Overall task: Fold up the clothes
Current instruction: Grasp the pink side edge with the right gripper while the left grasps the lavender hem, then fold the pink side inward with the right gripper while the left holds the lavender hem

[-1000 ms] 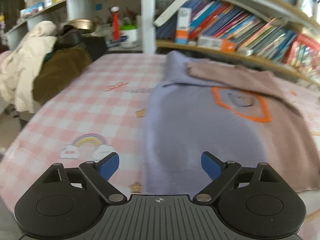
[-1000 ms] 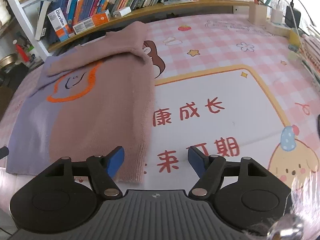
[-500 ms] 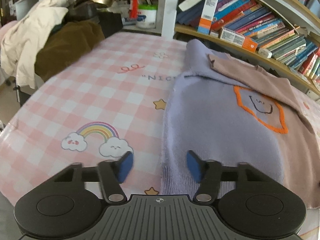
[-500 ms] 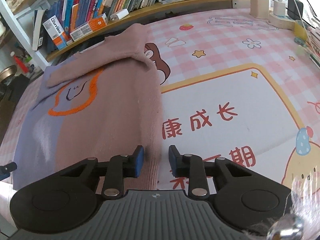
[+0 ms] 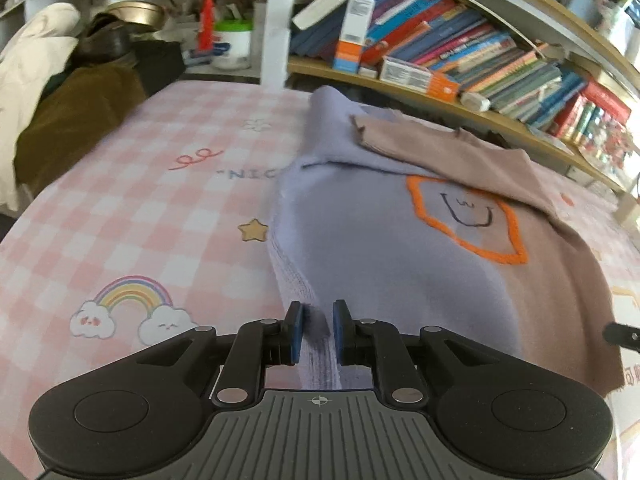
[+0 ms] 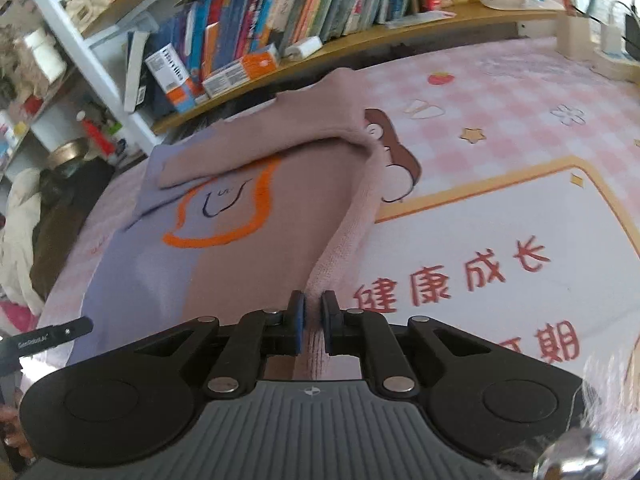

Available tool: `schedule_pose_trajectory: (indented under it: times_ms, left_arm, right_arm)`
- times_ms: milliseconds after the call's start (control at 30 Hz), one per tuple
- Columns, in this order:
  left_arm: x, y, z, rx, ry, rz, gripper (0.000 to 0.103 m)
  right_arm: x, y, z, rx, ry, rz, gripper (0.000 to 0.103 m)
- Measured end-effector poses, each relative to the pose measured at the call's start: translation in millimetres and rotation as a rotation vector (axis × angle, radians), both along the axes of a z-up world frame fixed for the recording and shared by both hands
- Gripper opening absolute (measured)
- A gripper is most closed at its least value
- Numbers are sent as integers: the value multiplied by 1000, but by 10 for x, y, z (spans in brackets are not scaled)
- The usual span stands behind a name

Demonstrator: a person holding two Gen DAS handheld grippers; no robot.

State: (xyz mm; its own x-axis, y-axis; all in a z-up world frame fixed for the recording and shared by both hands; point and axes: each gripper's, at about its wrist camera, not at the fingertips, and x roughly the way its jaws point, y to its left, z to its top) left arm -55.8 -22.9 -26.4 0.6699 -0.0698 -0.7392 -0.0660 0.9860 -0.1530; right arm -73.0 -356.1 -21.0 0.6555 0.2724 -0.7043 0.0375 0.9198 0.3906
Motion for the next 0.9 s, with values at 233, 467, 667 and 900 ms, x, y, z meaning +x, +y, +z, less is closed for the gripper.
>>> schedule_pose_trajectory:
  times_ms: [233, 467, 667, 900]
  left_arm:
    - [-1, 115, -39, -49, 29, 2, 17]
    - [-2, 163, -83, -62, 58, -4, 22]
    - [-11, 243, -104, -108, 65, 16, 23]
    - [-16, 325, -134, -168, 80, 53, 22]
  right_arm:
    - [89, 27, -59, 36, 45, -12, 36]
    - [367, -193, -125, 131, 65, -118, 38]
    - [415, -294, -119, 219, 99, -112, 38]
    - [83, -277, -90, 233, 157, -51, 29]
